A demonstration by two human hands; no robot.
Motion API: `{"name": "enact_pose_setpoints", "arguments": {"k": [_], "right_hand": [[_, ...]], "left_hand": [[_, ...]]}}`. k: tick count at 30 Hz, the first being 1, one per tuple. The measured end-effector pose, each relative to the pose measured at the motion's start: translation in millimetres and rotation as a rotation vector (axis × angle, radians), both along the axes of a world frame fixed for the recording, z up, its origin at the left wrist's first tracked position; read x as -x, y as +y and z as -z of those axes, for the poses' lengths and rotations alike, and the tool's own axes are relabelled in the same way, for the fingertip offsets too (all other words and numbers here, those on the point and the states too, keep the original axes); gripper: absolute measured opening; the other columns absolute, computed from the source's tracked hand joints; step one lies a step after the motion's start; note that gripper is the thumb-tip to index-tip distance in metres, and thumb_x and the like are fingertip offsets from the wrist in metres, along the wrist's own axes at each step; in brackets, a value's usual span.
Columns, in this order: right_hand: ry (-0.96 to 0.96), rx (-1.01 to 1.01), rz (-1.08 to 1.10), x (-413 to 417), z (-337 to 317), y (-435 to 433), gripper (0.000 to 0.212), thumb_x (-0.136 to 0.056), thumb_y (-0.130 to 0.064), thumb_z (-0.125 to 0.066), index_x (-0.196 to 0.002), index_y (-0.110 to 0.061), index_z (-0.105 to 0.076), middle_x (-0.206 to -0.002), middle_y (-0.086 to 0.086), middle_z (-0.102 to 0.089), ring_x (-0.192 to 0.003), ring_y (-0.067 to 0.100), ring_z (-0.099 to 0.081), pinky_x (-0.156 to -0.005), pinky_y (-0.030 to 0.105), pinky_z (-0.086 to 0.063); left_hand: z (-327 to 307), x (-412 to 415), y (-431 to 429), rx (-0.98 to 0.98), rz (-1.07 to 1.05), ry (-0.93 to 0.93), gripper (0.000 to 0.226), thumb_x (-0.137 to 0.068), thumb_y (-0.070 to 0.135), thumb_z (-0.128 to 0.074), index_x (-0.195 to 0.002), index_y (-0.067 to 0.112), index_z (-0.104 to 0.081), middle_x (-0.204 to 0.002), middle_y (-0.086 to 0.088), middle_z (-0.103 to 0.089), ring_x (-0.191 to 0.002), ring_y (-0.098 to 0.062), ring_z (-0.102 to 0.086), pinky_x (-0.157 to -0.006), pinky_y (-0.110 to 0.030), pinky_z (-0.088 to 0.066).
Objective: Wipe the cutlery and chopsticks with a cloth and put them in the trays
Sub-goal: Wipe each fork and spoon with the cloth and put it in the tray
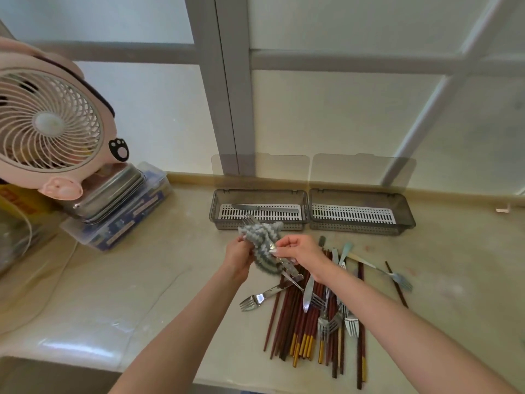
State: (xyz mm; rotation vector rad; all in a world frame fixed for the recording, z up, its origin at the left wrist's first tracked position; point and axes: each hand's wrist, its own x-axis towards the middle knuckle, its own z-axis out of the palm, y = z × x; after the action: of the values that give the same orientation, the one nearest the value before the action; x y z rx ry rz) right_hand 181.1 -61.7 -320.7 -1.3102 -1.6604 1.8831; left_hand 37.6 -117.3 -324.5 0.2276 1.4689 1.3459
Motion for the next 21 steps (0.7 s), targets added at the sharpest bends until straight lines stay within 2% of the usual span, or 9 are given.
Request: {"name": "enact_pose_setpoints", "arguments": {"k": [3,7,10,11,13,15,17,19,21], "right_hand": [[-0.011,0.071,-0.016,-2,2,0,0.014,-0.083,-0.007,-0.069,-0.095,-0.001,-0.067,-0.064,-0.005,-0.065,-0.048,0.004,-0.044,-0.049,0.011,-0.039],[0.013,0.072,-0.037,-2,-4,1,0.02,-0.082,-0.006,-0.069,-0.098,0.006,-0.065,-0.077,0.008,-0.064,-0.05,0.004,-0.048,-0.05,0.013,-0.039],[0.012,0.039,-0.019,-2,-9,1,0.019,-0.083,-0.004,-0.068,-0.098,0.008,-0.064,-0.072,0.003,-0.064,-0.047,-0.002,-0.051,-0.048,0.011,-0.04],[0.014,0.027,-0.018,-2,-10,1,0.018,-0.083,-0.003,-0.068,-0.097,0.007,-0.064,-0.07,0.001,-0.063,-0.047,-0.003,-0.052,-0.048,0.011,-0.04],[0.007,0.0,-0.025,-4,-11,1,0.011,-0.083,-0.002,-0.067,-0.092,0.004,-0.065,-0.068,-0.001,-0.062,-0.051,-0.003,-0.054,-0.051,0.011,-0.042],[-0.004,-0.042,-0.028,-7,-9,0,0.005,-0.081,-0.001,-0.069,-0.086,-0.002,-0.067,-0.071,0.001,-0.064,-0.063,0.005,-0.058,-0.061,0.014,-0.046],[-0.002,-0.071,0.015,-12,-5,-6,0.007,-0.079,0.0,-0.07,-0.082,-0.006,-0.067,-0.072,0.002,-0.064,-0.066,0.009,-0.06,-0.065,0.016,-0.047],[0.071,-0.039,0.127,-16,-2,-10,0.007,-0.08,-0.001,-0.069,-0.085,-0.004,-0.067,-0.071,0.002,-0.064,-0.056,0.001,-0.059,-0.056,0.011,-0.044],[0.145,0.031,0.198,-17,-3,-12,0.008,-0.082,-0.006,-0.069,-0.09,-0.005,-0.068,-0.071,0.003,-0.064,-0.05,0.0,-0.054,-0.049,0.01,-0.039]], "left_hand": [[-5,3,10,0.085,0.003,0.085,0.023,-0.088,-0.009,-0.042,-0.076,0.005,-0.056,-0.074,-0.01,-0.058,-0.066,-0.018,-0.054,-0.062,-0.027,-0.044],[-10,11,21,0.154,-0.09,0.053,0.021,-0.089,-0.006,-0.045,-0.072,0.003,-0.053,-0.072,-0.009,-0.057,-0.065,-0.018,-0.054,-0.062,-0.026,-0.045],[-11,18,28,0.176,-0.121,0.098,0.022,-0.089,-0.007,-0.046,-0.07,0.002,-0.053,-0.073,-0.01,-0.057,-0.066,-0.018,-0.054,-0.057,-0.025,-0.045],[-10,20,30,0.182,-0.132,0.118,0.021,-0.089,-0.006,-0.046,-0.071,0.0,-0.053,-0.075,-0.011,-0.058,-0.069,-0.019,-0.055,-0.057,-0.024,-0.045],[-9,24,34,0.194,-0.152,0.174,0.012,-0.088,-0.004,-0.048,-0.082,-0.004,-0.059,-0.085,-0.012,-0.061,-0.08,-0.024,-0.057,-0.066,-0.029,-0.049],[-9,34,33,0.206,-0.188,0.281,0.016,-0.087,-0.002,-0.051,-0.097,-0.003,-0.064,-0.092,-0.012,-0.062,-0.086,-0.023,-0.058,-0.077,-0.032,-0.05],[-11,48,28,0.209,-0.252,0.448,0.018,-0.086,0.003,-0.057,-0.102,0.005,-0.064,-0.095,-0.01,-0.064,-0.084,-0.02,-0.059,-0.077,-0.029,-0.051],[-14,57,22,0.213,-0.246,0.618,0.021,-0.085,0.012,-0.062,-0.106,0.011,-0.06,-0.1,-0.007,-0.064,-0.085,-0.018,-0.059,-0.078,-0.031,-0.052],[-17,51,17,0.227,-0.058,0.722,0.024,-0.084,0.017,-0.064,-0.106,0.009,-0.056,-0.1,-0.007,-0.063,-0.084,-0.018,-0.059,-0.076,-0.028,-0.05]]}}
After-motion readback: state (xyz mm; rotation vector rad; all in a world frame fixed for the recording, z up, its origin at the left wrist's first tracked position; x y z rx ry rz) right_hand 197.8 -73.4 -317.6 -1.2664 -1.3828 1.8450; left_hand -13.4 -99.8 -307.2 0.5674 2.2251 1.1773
